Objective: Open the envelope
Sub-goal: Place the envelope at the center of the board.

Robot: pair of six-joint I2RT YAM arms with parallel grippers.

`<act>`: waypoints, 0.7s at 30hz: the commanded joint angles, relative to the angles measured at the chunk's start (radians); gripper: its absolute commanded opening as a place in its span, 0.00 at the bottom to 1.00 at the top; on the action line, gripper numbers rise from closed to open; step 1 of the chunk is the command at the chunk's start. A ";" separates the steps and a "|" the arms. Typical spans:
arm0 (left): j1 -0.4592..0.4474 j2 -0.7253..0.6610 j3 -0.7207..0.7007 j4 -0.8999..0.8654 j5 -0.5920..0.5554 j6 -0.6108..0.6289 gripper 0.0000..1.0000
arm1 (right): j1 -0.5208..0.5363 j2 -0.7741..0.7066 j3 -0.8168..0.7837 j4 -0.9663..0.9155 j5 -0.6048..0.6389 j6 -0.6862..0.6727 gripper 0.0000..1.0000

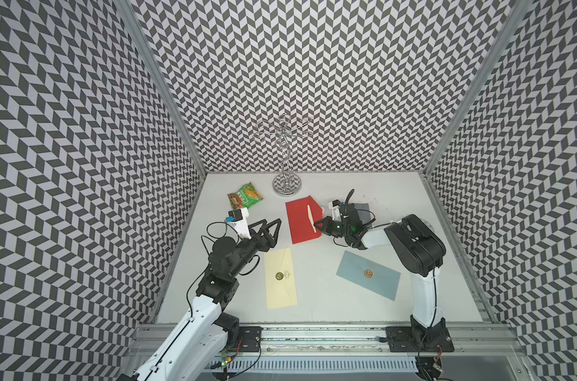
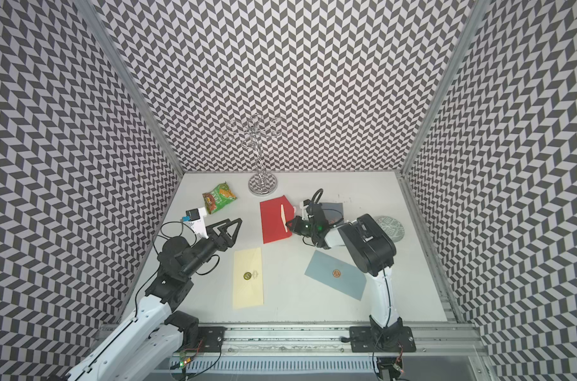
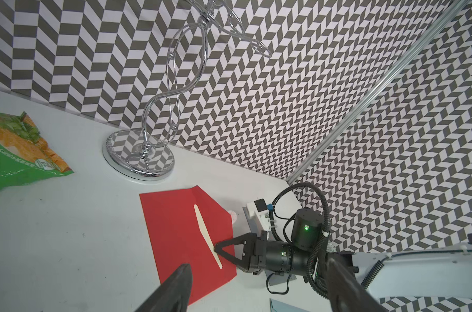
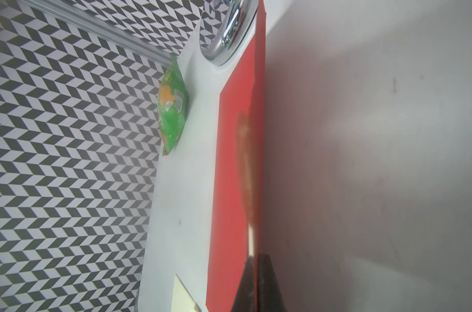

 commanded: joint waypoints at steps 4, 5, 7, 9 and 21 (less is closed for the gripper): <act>-0.005 -0.002 -0.018 0.025 0.015 -0.011 0.80 | 0.037 0.079 0.057 0.044 0.041 0.067 0.00; -0.004 -0.002 -0.015 0.022 0.013 -0.006 0.81 | 0.042 0.082 0.064 0.031 0.052 0.068 0.00; -0.004 0.000 -0.011 0.016 0.009 0.000 0.81 | 0.050 0.085 0.068 0.021 0.079 0.071 0.01; -0.005 0.002 -0.010 0.018 0.011 -0.003 0.81 | 0.056 0.084 0.071 0.006 0.100 0.082 0.02; -0.006 0.017 -0.007 0.025 0.028 -0.013 0.81 | 0.079 0.086 0.094 -0.010 0.121 0.107 0.05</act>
